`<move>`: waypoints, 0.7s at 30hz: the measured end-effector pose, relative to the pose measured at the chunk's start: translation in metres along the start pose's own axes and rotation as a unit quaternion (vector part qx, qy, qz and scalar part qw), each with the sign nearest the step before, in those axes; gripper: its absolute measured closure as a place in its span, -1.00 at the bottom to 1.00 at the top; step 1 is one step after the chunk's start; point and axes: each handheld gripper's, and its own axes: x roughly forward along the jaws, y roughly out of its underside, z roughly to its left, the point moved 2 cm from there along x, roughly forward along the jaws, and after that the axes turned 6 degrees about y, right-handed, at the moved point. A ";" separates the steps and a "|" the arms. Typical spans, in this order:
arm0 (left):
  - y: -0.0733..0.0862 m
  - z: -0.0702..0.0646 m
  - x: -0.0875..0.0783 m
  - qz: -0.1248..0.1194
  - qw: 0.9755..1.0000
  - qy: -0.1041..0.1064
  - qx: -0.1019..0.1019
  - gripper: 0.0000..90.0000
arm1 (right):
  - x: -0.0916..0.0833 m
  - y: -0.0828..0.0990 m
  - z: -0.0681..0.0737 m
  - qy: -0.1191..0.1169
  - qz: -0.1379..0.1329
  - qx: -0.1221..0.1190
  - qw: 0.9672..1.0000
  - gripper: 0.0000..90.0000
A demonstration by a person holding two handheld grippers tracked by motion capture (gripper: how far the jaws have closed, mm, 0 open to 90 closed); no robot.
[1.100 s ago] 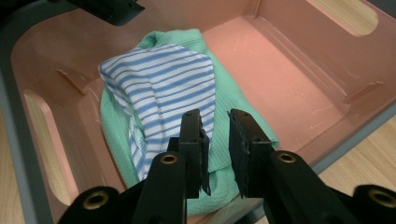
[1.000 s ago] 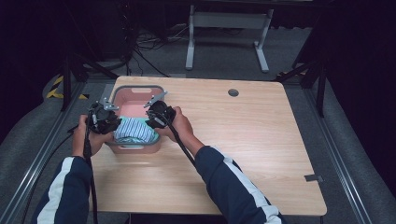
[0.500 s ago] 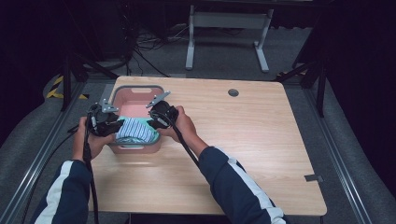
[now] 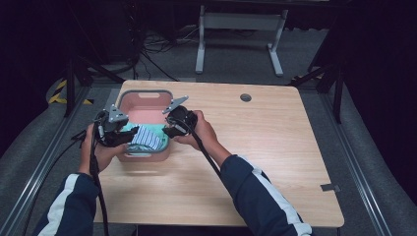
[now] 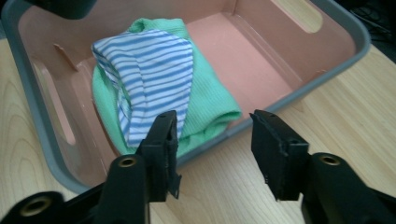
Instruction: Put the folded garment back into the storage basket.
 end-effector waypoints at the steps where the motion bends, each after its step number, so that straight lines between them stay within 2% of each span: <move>1: -0.001 -0.002 -0.001 -0.002 1.000 -0.003 0.004 0.08 | -0.002 0.001 -0.001 0.002 0.000 0.000 1.000 0.08; 4: -0.003 -0.008 -0.003 -0.015 1.000 0.008 -0.002 -0.04 | -0.008 0.004 -0.004 0.013 -0.001 -0.004 1.000 -0.02; 5: -0.004 -0.009 -0.003 -0.017 1.000 0.009 0.001 -0.10 | -0.009 0.005 -0.005 0.020 0.002 -0.005 1.000 -0.03; 11: -0.008 -0.020 -0.005 -0.019 1.000 0.015 0.010 -0.28 | -0.019 0.011 -0.010 0.029 0.006 -0.011 0.999 -0.17; 13: -0.009 -0.025 -0.005 -0.021 1.000 0.022 0.006 -0.36 | -0.023 0.013 -0.011 0.033 0.011 -0.017 0.999 -0.22; 15: -0.011 -0.029 -0.005 -0.028 0.999 0.033 0.011 -0.39 | -0.026 0.016 -0.012 0.040 0.013 -0.021 0.999 -0.24; 21: -0.014 -0.038 -0.005 -0.031 0.999 0.034 0.018 -0.48 | -0.035 0.023 -0.015 0.050 0.018 -0.034 0.998 -0.27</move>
